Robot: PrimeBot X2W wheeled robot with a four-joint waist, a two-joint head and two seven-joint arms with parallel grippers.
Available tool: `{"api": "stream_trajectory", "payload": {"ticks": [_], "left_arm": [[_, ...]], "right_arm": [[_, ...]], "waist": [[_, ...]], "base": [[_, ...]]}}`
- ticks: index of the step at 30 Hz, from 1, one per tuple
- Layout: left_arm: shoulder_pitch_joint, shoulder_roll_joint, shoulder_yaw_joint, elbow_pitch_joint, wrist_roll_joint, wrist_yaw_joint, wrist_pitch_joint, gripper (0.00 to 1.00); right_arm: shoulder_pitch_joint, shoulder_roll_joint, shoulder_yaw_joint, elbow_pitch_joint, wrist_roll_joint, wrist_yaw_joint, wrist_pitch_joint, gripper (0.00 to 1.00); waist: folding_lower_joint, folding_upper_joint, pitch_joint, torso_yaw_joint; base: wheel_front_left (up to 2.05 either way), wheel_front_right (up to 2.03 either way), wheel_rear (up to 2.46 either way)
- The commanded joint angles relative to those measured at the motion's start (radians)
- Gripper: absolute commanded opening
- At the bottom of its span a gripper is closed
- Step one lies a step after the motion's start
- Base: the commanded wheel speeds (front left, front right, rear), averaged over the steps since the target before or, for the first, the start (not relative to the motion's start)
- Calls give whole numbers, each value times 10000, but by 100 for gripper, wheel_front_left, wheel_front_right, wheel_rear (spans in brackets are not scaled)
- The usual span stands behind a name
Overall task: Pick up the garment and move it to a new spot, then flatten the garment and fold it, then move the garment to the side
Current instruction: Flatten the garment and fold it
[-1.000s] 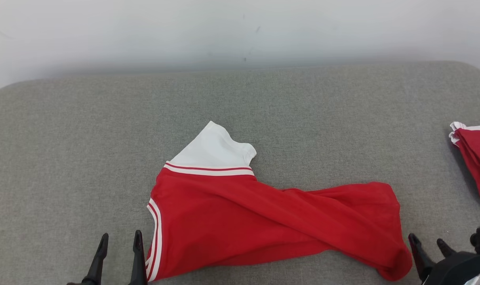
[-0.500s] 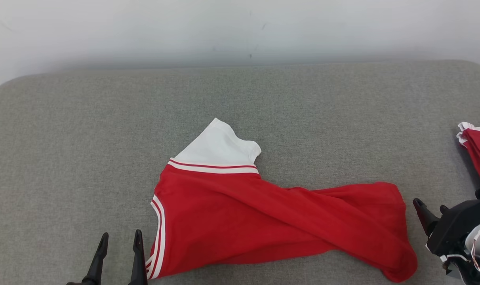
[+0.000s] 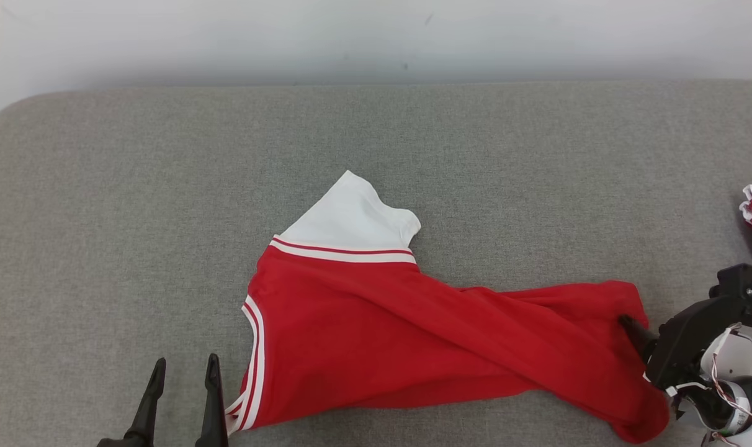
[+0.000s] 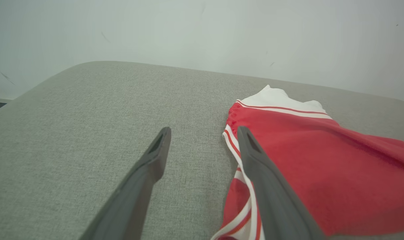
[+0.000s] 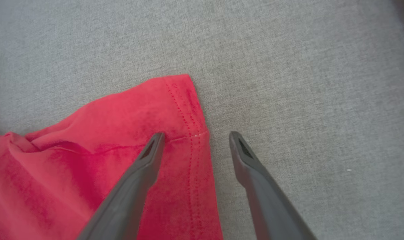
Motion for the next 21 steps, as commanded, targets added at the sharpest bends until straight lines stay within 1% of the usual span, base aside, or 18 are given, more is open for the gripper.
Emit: {"api": "stream_trajectory", "payload": {"ticks": [1, 3, 4, 5, 6, 7, 9, 10, 11, 14, 20, 21], "left_arm": [[-85, -13, 33, -50, 111, -13, -29, 100], [-99, -13, 44, -71, 97, -23, -29, 100], [-101, -13, 47, -77, 83, -31, -29, 100], [-102, -13, 49, -80, 85, -24, -29, 100], [-96, -13, 56, -78, 83, -30, -29, 100], [-92, -13, 60, -75, 81, -35, -29, 100], [-90, -13, 50, -63, 77, -44, -29, 100], [-90, -13, 49, -55, 76, -49, -29, 100], [-86, -13, 47, -49, 72, -52, -29, 100], [-63, -13, 42, -22, 67, -48, -29, 100], [70, -13, -14, 48, 11, -14, -29, 100], [70, -13, -14, 48, 11, -14, -29, 100]], "right_arm": [[-136, -55, 94, 113, 190, -21, -74, 100], [-174, -92, 174, 228, 296, -21, -151, 100], [-184, -127, 214, 279, 325, -21, -190, 97], [-201, -140, 260, 335, 365, -21, -231, 87], [-236, -144, 314, 376, 385, -21, -281, 76], [-264, -154, 357, 426, 411, -21, -305, 48], [-307, -222, 455, 481, 470, -21, -439, 36], [-312, -259, 485, 515, 500, -21, -488, 12], [-311, -288, 531, 528, 521, -21, -552, 0], [-383, -411, 680, 461, 574, -21, -848, 0], [-616, -716, 900, 90, 314, -21, -1654, 0], [-616, -716, 900, 90, 314, -21, -1654, 0]], "waist": [[0, 0, 42, 19], [0, 0, 70, 35], [0, 0, 82, 40], [0, 0, 92, 45], [0, 0, 99, 47], [0, 0, 105, 48], [0, 0, 121, 58], [0, 0, 121, 63], [0, 0, 119, 65], [0, 0, 104, 66], [0, 0, -94, 90], [0, 0, -94, 90]], "base": [[0, 0, 0], [0, 0, 0], [0, 0, 0], [0, 0, 0], [0, 0, 0], [0, 0, 0], [0, 0, 0], [0, 0, 0], [0, 0, 0], [0, 0, 0], [0, 0, 0], [0, 0, 0]]}}
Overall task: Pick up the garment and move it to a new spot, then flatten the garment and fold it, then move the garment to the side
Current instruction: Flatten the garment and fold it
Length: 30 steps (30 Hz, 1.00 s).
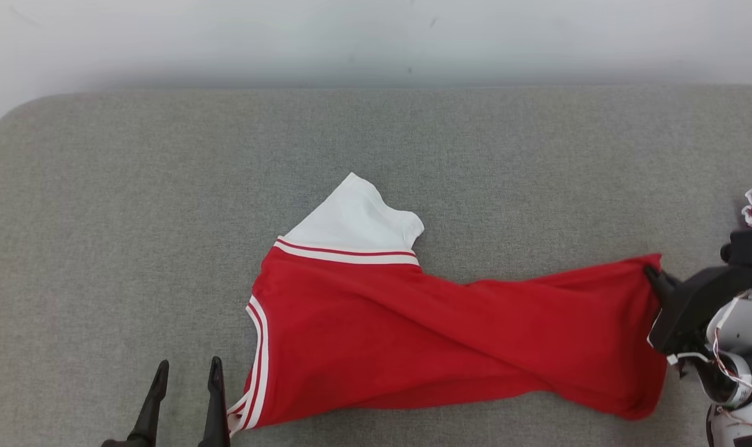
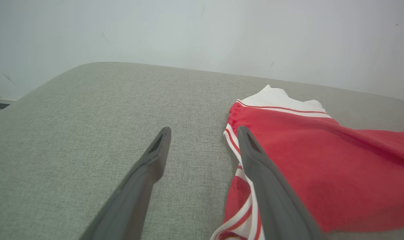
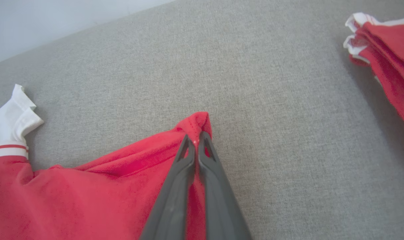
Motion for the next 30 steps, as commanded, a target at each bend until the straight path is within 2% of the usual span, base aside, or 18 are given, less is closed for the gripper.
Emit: {"api": "stream_trajectory", "payload": {"ticks": [1, 10, 17, 23, 30], "left_arm": [[77, -11, -12, 20, -88, 34, -29, 100], [217, -11, -160, 79, -225, 139, -29, 100], [291, -13, -183, 43, -316, 218, -29, 100], [236, -12, -225, 22, -362, 244, -29, 100], [133, -13, -188, 51, -299, 210, -29, 100]], "right_arm": [[-132, -107, 87, -100, -87, -21, -136, 0], [-846, -295, 439, -756, -147, -21, -1475, 0], [-1292, -295, 261, -907, -454, -21, -2647, 0], [-833, -122, -76, 89, -799, -21, -2166, 0], [-607, 79, -784, 1375, -1160, -21, -2533, 0]], "waist": [[0, 0, -71, 15], [0, 0, -370, 169], [0, 0, -465, 245], [0, 0, -396, 338], [0, 0, -269, 435]], "base": [[0, 0, 0], [0, 0, 0], [0, 0, 0], [0, 0, 0], [0, 0, 0]]}}
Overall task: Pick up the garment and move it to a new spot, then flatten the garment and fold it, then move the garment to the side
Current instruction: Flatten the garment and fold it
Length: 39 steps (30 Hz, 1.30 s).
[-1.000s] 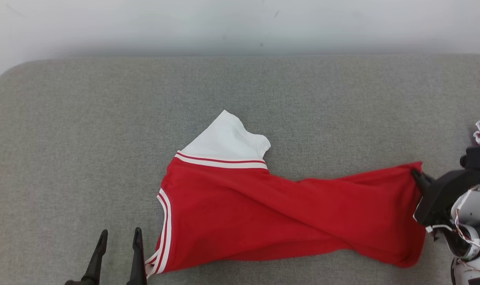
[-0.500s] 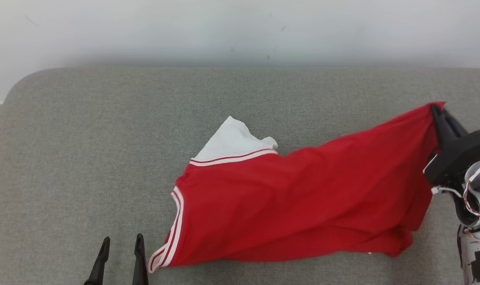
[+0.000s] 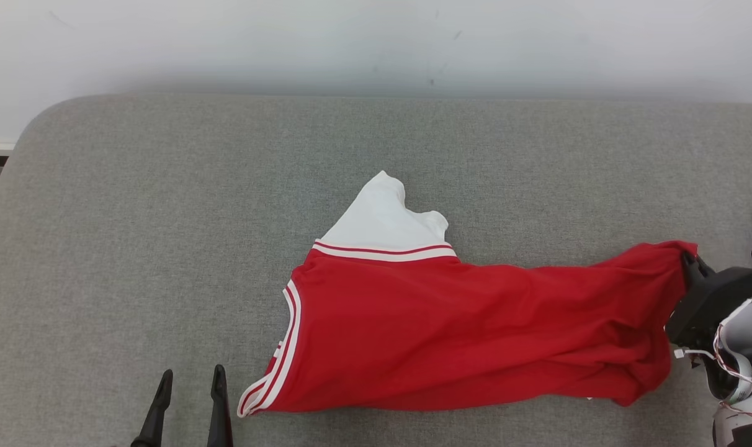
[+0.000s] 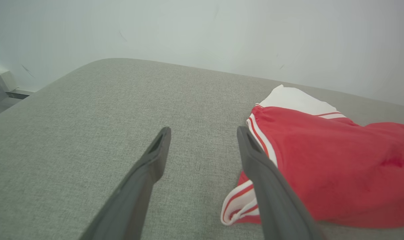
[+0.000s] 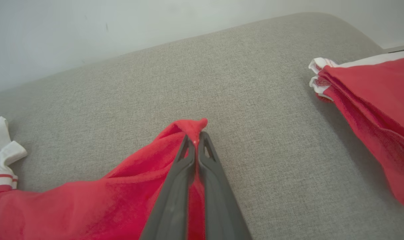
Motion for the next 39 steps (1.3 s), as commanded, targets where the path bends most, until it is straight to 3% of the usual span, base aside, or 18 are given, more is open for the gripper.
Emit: {"api": "stream_trajectory", "payload": {"ticks": [1, 3, 4, 5, 6, 13, 18, 30, 39], "left_arm": [[-73, -13, 26, 11, 49, 1, -29, 100], [-98, -13, 36, 38, 76, -8, -29, 100], [-103, -13, 40, 46, 85, -15, -29, 100], [-103, -13, 43, 57, 93, -26, -29, 100], [-101, -12, 44, 67, 102, -32, -29, 100], [59, -13, 74, 49, 58, 43, -29, 100], [199, -13, 142, -42, 19, 87, -29, 100], [486, -13, 501, -149, 148, 211, -29, 100], [734, -10, 802, 30, 380, 110, -29, 100]], "right_arm": [[-11, 68, -151, 218, -91, -21, -162, 0], [-145, 171, -377, 529, -221, -21, -382, 0], [-207, 206, -463, 661, -306, -21, -491, 31], [-248, 232, -552, 812, -399, -21, -569, 82], [-267, 263, -642, 936, -478, -21, -635, 100], [-133, 372, -1343, 1072, -1134, -21, -1148, 100], [267, 564, -1233, 609, -839, -21, -1507, 100], [2687, 674, 698, -1990, -115, -21, -3494, 100], [4257, 551, 1861, -2863, -181, -21, -5057, 100]], "waist": [[0, 0, 24, 20], [0, 0, 30, 34], [0, 0, 30, 41], [0, 0, 22, 49], [0, 0, 8, 57], [0, 0, -216, 86], [0, 0, -391, -6], [0, 0, -1035, -557], [0, 0, -1616, -1027]], "base": [[0, 0, 0], [0, 0, 0], [0, 0, 0], [0, 0, 0], [0, 0, 0], [0, 0, 0], [0, 0, 0], [0, 0, 0], [0, 0, 0]]}}
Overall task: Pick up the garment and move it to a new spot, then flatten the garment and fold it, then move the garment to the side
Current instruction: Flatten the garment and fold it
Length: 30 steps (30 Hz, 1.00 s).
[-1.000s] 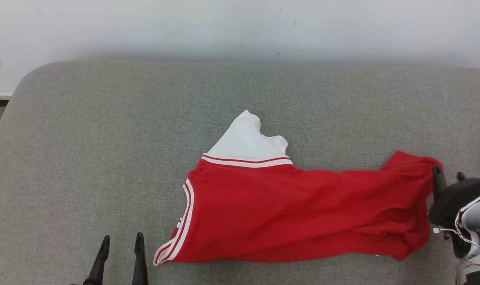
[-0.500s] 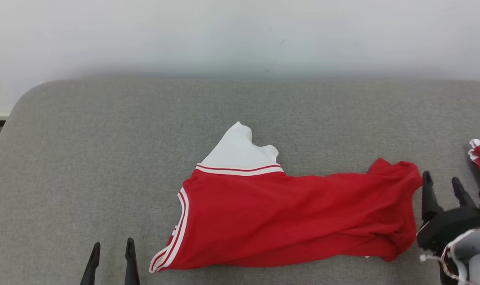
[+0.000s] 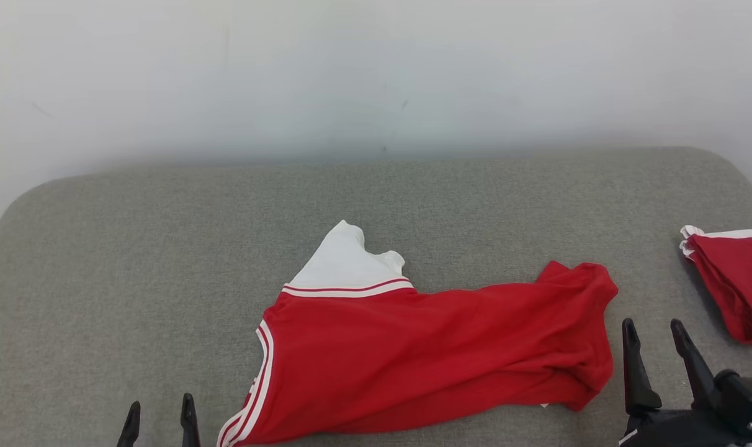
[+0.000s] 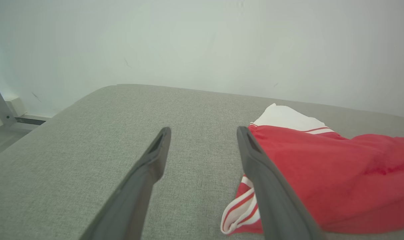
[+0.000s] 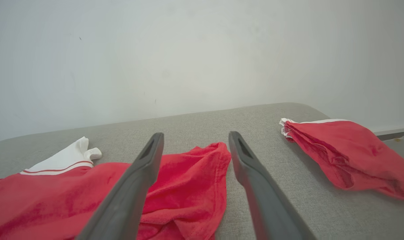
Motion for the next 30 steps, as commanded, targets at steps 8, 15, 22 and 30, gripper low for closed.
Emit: {"api": "stream_trajectory", "payload": {"ticks": [8, 15, 22, 30], "left_arm": [[23, 20, 356, 356, 354, -218, -29, 100], [185, 12, 419, 683, 441, -425, -29, 100], [251, 1, 447, 986, 466, -501, -29, 100], [231, -8, 540, 954, 517, -521, -29, 100]], "right_arm": [[779, 104, 494, 421, -399, -21, -957, 100], [931, 154, 871, 790, -552, -21, -1118, 100], [882, 141, 958, 1028, -605, -21, -1102, 100], [827, 117, 903, 914, -612, -21, -1127, 100]], "waist": [[2, 1, -429, -373], [2, 1, -613, -481], [2, 1, -696, -498], [2, 1, -657, -519]], "base": [[0, 0, 0], [0, 0, 0], [0, 0, 0], [0, 0, 0]]}}
